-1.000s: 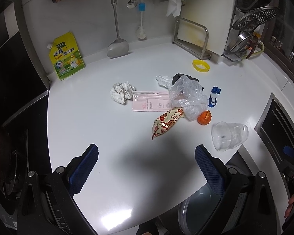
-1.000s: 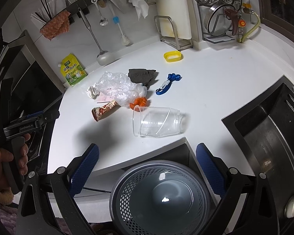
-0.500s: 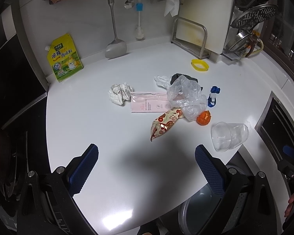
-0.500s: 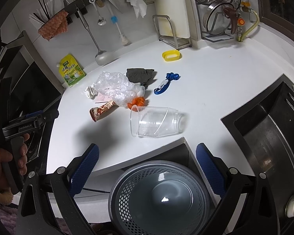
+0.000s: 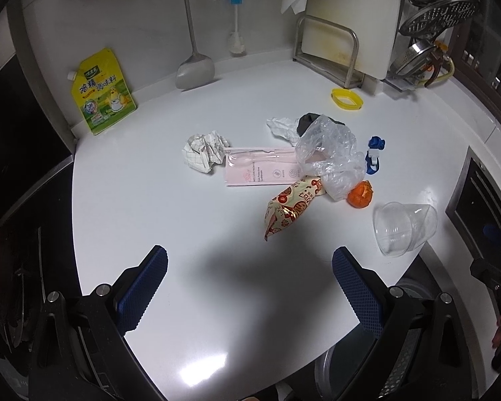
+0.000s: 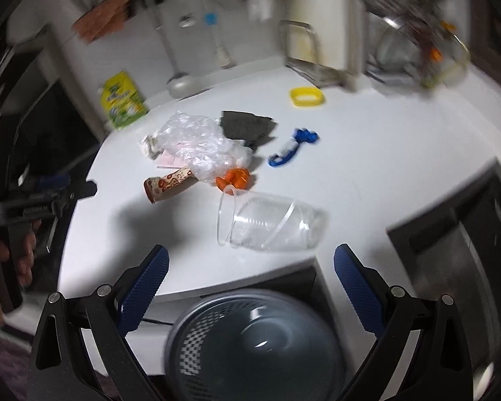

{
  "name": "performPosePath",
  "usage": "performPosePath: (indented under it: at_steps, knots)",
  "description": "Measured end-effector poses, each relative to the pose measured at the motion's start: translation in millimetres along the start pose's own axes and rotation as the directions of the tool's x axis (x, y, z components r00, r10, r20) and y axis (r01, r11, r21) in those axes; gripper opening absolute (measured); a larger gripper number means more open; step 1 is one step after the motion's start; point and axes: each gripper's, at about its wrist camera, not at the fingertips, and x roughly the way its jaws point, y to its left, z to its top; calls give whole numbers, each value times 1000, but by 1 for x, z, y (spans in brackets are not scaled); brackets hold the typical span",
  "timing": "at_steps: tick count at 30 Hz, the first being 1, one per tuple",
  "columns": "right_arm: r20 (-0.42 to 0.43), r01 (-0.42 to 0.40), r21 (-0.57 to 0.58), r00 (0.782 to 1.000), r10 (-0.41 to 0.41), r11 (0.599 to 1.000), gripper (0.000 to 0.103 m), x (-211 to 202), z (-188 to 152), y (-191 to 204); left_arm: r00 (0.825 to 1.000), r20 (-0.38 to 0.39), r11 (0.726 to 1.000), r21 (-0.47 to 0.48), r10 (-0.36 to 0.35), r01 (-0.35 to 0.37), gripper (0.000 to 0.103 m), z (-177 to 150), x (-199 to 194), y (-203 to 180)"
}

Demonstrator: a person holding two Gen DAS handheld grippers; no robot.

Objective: Collect trash
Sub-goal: 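Grasp the clear plastic cup with the right gripper while the left approaches the wrapper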

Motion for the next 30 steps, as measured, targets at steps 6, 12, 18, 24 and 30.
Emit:
performPosePath:
  at_steps: [6, 12, 18, 24, 30]
  knots:
    - [-35, 52, -330, 997, -67, 943, 94, 29, 17, 7, 999, -32, 998, 53, -36, 38, 97, 8, 22, -3]
    - [-112, -12, -393, 993, -34, 920, 94, 64, 27, 0, 995, -71, 993, 90, -65, 71, 97, 15, 46, -9]
    - [-168, -53, -504, 985, -37, 862, 94, 90, 23, 15, 990, -124, 989, 116, -74, 89, 97, 21, 75, -13]
    - [-194, -55, -587, 978, -74, 808, 94, 114, 27, 20, 985, -151, 988, 120, -81, 100, 97, 27, 95, -14]
    - [-281, -103, -562, 957, -72, 821, 93, 144, 36, 7, 983, -164, 989, 111, -78, 97, 97, 30, 102, -8]
